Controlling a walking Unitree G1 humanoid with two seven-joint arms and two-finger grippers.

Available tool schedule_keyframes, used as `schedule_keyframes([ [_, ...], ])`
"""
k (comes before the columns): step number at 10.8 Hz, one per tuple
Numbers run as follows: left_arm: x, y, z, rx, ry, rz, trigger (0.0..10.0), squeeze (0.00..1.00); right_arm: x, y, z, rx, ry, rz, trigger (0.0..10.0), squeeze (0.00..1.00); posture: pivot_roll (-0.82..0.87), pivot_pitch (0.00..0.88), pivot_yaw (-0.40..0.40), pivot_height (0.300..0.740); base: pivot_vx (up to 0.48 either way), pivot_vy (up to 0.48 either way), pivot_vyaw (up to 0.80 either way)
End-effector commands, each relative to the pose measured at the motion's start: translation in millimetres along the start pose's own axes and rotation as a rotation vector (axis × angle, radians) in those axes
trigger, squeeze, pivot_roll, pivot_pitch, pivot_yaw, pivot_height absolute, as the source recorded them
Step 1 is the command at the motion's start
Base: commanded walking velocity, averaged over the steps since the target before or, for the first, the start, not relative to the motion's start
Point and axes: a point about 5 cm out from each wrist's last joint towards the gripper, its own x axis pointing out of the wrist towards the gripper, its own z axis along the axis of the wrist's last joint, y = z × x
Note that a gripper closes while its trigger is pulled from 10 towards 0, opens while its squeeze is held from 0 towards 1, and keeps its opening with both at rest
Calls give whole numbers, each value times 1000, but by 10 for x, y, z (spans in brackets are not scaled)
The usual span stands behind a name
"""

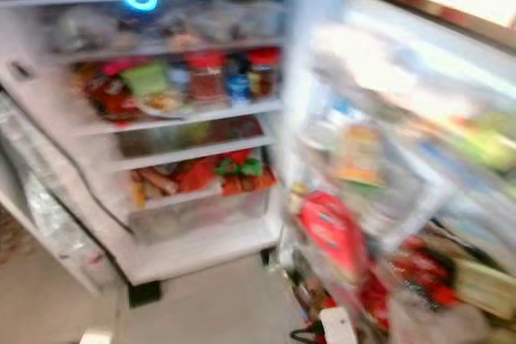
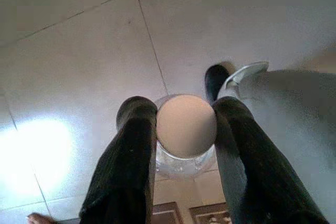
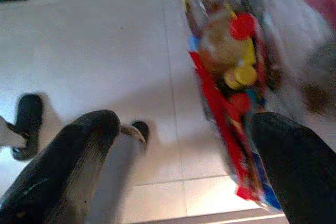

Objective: Restocking fridge

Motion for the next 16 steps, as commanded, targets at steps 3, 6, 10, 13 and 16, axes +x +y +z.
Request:
schedule_keyframes([
  [3,-5,13,30,-44,-49,-10,10000,0,8,8,28,-4,2,6,10000,0,29,0,-38,740,0,0,0],
  [6,3,18,169,-76,-128,-12,10000,0,23,6,130,-28,-14,12,10000,0,37,0,-39,740,0,0,0],
  [10,10,-46,622,-90,-314,-61,10000,0,32,-21,236,-23,-60,-42,10000,0,17,0,-13,740,0,0,0],
  [13,-1,-81,772,-69,-375,-85,10000,0,34,-34,262,-45,-60,-59,10000,0,16,0,-14,740,0,0,0],
  [16,-115,-223,1464,-23,-622,-184,10000,0,63,-20,516,-98,-95,-79,10000,0,-4,0,22,740,0,0,0],
])
